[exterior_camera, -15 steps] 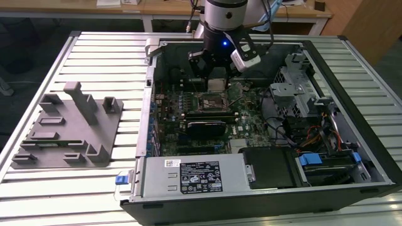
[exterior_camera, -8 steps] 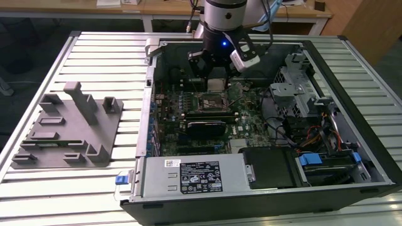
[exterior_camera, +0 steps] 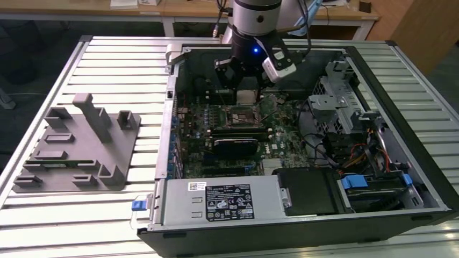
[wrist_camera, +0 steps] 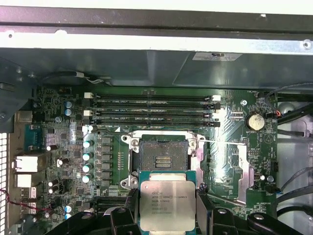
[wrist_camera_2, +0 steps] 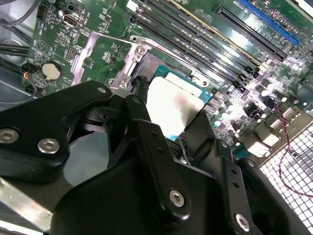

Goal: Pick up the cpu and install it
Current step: 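Place the cpu into insertion slot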

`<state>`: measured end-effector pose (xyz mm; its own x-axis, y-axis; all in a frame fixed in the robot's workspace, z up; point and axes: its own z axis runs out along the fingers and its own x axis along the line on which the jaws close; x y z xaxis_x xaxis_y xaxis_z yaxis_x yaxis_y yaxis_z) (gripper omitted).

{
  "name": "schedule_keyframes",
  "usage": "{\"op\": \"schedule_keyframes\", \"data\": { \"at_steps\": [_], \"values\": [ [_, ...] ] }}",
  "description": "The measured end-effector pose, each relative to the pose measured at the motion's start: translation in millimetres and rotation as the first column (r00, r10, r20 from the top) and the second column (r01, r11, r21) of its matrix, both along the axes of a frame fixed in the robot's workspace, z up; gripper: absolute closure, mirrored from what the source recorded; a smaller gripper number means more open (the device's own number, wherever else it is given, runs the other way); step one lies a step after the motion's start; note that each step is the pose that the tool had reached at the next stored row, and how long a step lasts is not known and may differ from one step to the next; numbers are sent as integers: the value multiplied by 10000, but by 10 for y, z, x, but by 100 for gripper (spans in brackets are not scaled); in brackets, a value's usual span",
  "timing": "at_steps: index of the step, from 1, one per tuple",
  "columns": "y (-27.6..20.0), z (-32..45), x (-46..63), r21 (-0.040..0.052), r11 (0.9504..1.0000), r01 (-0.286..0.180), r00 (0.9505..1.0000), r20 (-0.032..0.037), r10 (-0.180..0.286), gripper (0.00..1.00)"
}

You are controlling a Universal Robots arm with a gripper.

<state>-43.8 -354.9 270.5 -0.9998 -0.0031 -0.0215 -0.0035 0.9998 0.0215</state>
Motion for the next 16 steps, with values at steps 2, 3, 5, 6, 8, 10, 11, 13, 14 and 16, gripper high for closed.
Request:
{"op": "schedule_keyframes", "data": {
  "at_steps": [2, 3, 5, 6, 8, 10, 11, 13, 14, 16],
  "values": [
    [0, 0, 0, 0, 10000, 0, 10000, 0, 0, 45],
    [0, -1, 0, 0, 10000, 0, 10000, 0, 0, 45],
    [0, -1, 0, 0, 10000, 0, 10000, 0, 0, 45],
    [0, -1, 0, 0, 10000, 0, 10000, 0, 0, 45],
    [0, -2, 0, 0, 10000, 0, 10000, 0, 0, 45],
    [0, -2, 0, 0, 10000, 0, 10000, 0, 0, 45],
    [0, -2, 0, 0, 10000, 4, 10000, 0, -4, 45],
    [0, -3, 0, 0, 9998, 202, 9998, 0, -202, 45],
    [0, -3, 0, 1, 9993, 372, 9993, 0, -372, 45],
    [0, -4, 0, 1, 9972, 743, 9972, 0, -743, 45]
  ]
}}
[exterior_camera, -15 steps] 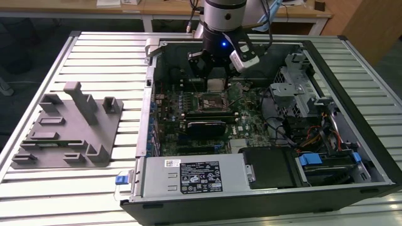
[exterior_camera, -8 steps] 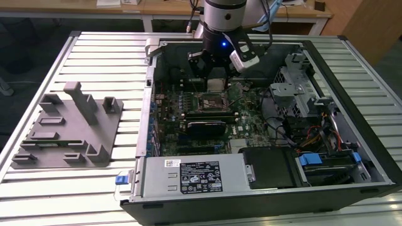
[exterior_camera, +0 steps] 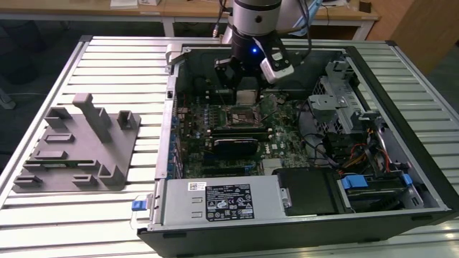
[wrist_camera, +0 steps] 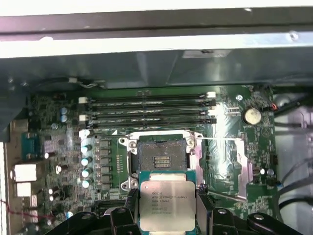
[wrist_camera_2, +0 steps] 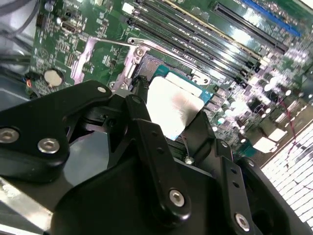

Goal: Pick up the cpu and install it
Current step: 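Place the cpu into insertion slot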

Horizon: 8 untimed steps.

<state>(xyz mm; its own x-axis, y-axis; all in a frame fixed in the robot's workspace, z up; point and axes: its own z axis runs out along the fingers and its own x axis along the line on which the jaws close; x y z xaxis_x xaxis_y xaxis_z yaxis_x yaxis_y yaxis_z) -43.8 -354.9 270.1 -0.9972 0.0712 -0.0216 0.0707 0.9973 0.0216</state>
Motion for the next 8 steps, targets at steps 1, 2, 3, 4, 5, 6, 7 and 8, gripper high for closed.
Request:
{"op": "schedule_keyframes", "data": {
  "at_steps": [1, 2, 3, 4, 5, 6, 7, 8],
  "values": [
    [0, -1, 0, 0, 9998, 185, 9998, 0, -185, 45],
    [0, -1, 0, 0, 9993, 366, 9993, 0, -366, 45],
    [0, -1, 0, 0, 9985, 544, 9985, 0, -544, 45],
    [0, -2, 0, -1, 9974, 725, 9974, 0, -725, 45],
    [0, -2, 0, 0, 9959, 903, 9959, 0, -903, 45],
    [0, -3, 0, 0, 9941, 1083, 9941, 0, -1083, 45],
    [0, -3, 0, -1, 9920, 1261, 9920, 0, -1261, 45],
    [0, -4, 0, -1, 9894, 1455, 9894, 0, -1455, 45]
  ]
}}
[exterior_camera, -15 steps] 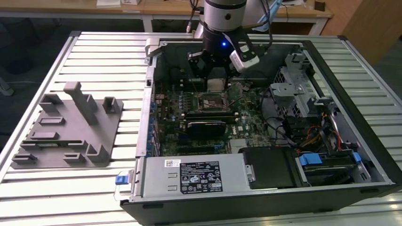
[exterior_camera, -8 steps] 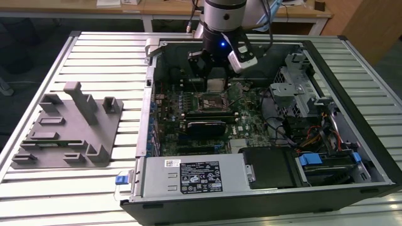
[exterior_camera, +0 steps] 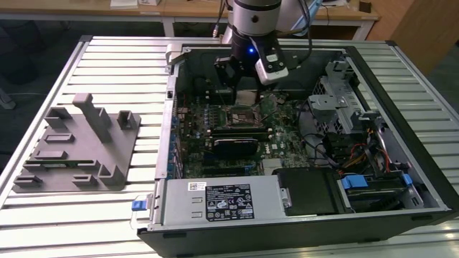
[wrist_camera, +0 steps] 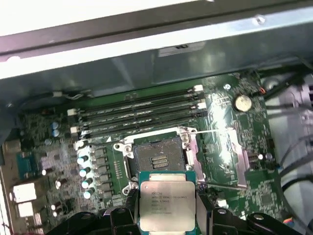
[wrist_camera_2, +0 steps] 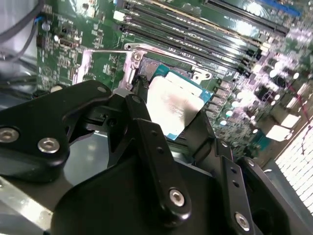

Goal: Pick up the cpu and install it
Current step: 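Place the cpu into insertion slot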

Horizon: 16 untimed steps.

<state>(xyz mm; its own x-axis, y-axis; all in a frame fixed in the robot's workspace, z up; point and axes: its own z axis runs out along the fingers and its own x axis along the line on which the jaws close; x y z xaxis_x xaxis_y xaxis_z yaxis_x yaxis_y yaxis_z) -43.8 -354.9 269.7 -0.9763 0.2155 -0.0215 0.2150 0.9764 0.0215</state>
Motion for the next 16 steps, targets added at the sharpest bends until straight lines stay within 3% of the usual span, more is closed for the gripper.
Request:
{"op": "schedule_keyframes", "data": {
  "at_steps": [4, 8, 12, 16],
  "values": [
    [0, -2, 0, 0, 9974, 725, 9974, 0, -725, 45],
    [0, -5, 0, 1, 9896, 1441, 9896, 0, -1441, 45],
    [0, -7, 0, 0, 9763, 2164, 9763, 0, -2164, 45],
    [0, -10, 0, 1, 9583, 2859, 9583, 1, -2859, 45]
  ]
}}
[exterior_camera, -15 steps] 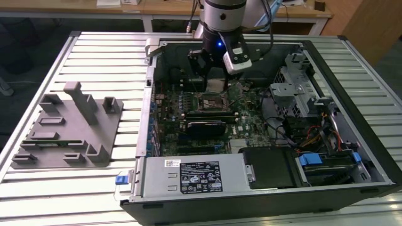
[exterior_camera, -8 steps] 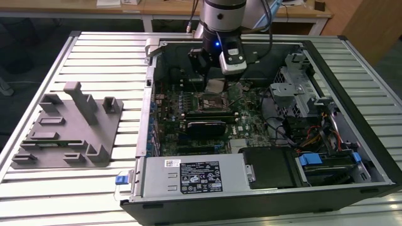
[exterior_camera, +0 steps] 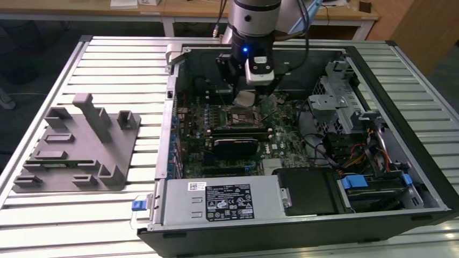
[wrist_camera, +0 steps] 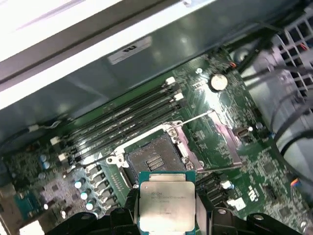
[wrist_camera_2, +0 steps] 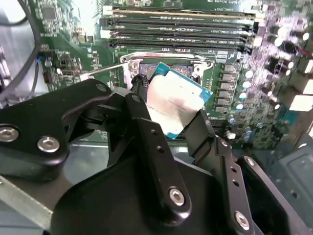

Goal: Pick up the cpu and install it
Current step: 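Place the cpu into insertion slot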

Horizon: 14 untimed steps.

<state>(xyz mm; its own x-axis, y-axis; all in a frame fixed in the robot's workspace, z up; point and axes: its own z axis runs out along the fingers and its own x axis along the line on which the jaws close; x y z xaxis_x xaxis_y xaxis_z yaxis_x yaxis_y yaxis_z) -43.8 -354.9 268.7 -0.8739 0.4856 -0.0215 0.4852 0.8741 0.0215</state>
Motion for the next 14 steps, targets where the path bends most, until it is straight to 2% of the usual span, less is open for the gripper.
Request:
{"op": "schedule_keyframes", "data": {
  "at_steps": [3, 7, 11, 14],
  "values": [
    [0, -2, 0, -1, 9985, 556, 9985, -1, -556, 45],
    [0, -6, 0, 0, 9919, 1272, 9919, -1, -1272, 45],
    [0, -9, 0, 0, 9798, 1999, 9798, -1, -1999, 45],
    [0, -12, 0, 0, 9676, 2523, 9676, 0, -2523, 45]
  ]
}}
